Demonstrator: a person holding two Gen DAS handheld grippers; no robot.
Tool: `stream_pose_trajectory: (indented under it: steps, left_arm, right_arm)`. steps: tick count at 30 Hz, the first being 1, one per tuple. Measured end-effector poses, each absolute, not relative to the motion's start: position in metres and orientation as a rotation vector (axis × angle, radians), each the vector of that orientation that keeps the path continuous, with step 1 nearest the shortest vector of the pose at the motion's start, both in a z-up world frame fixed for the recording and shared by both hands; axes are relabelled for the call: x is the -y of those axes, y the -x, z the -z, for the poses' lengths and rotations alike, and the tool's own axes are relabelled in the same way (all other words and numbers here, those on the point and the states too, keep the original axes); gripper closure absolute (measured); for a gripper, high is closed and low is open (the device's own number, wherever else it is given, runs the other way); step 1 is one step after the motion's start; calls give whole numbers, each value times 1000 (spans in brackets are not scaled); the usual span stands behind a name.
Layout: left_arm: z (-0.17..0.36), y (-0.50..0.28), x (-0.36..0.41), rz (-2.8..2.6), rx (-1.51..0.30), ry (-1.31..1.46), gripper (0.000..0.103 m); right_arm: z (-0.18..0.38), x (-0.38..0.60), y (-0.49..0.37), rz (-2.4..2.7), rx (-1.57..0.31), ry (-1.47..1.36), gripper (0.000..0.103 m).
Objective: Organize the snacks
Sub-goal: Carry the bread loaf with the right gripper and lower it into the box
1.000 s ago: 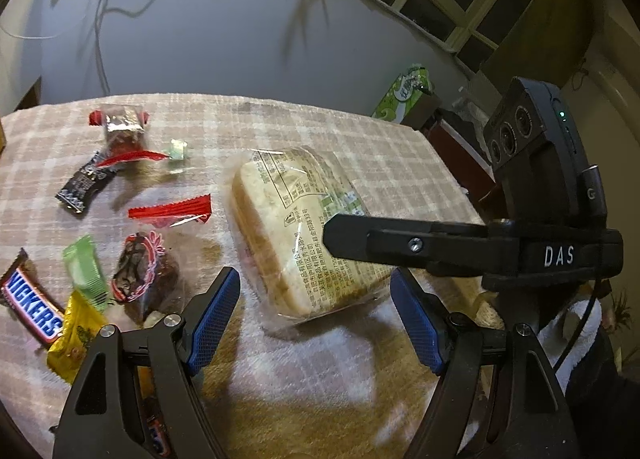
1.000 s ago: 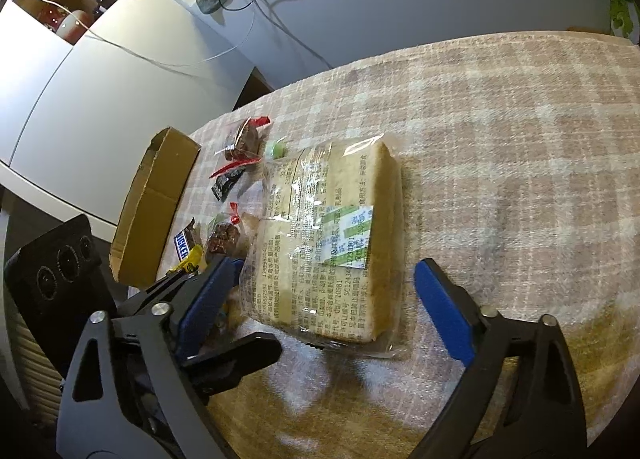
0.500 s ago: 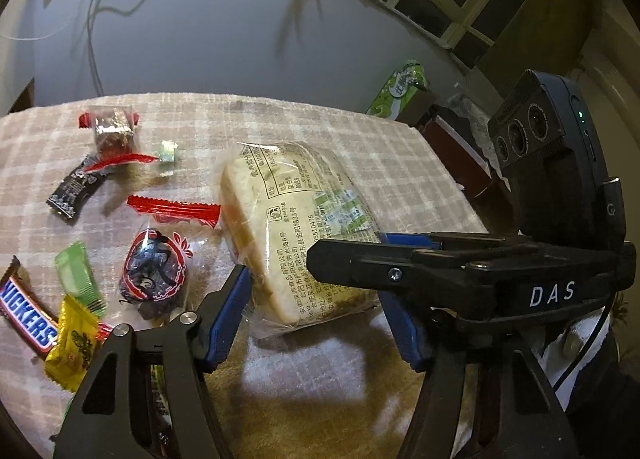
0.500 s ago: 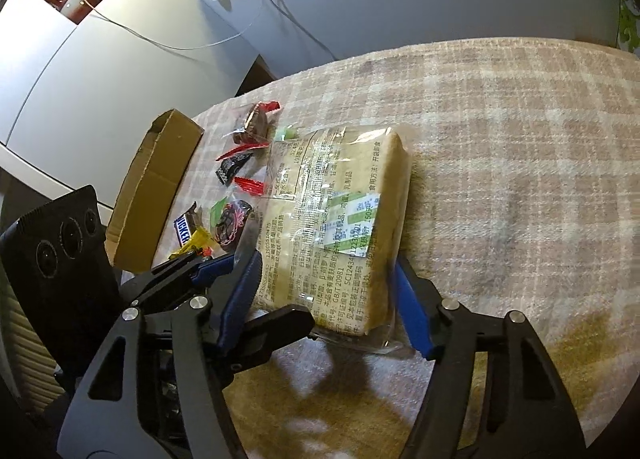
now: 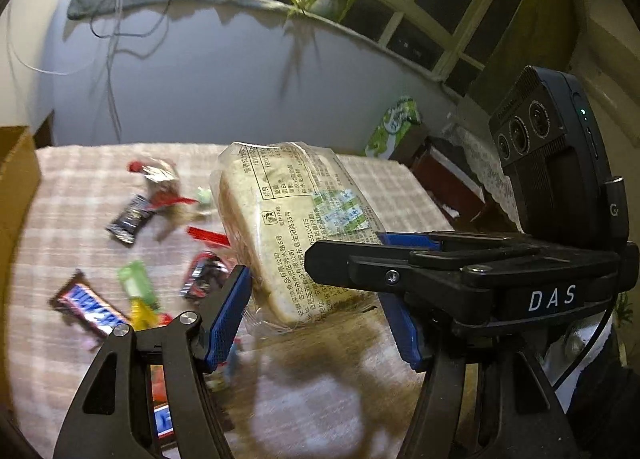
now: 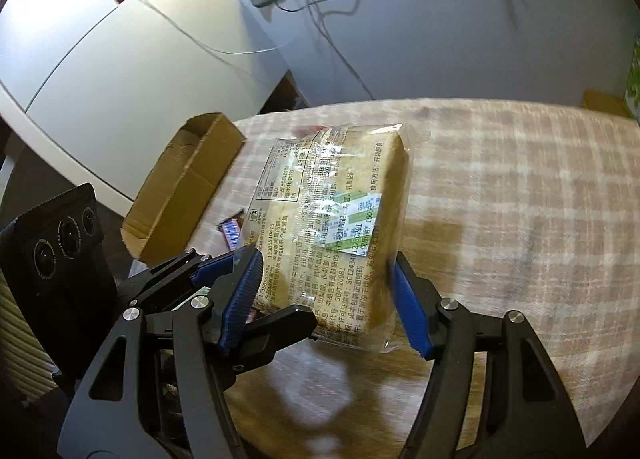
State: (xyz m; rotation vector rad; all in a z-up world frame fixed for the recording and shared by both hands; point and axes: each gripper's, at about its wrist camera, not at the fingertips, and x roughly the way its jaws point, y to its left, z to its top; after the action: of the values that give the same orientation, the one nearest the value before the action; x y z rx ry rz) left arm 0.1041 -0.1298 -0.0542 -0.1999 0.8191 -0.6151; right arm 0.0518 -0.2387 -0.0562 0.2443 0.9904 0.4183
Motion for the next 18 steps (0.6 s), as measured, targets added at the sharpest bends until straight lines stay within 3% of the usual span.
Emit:
stream_pose_trajectory:
  steps: [18]
  left_arm:
    - [26, -76, 27, 434, -690, 254, 39]
  right_arm:
    - [24, 114, -62, -601, -951, -109, 36]
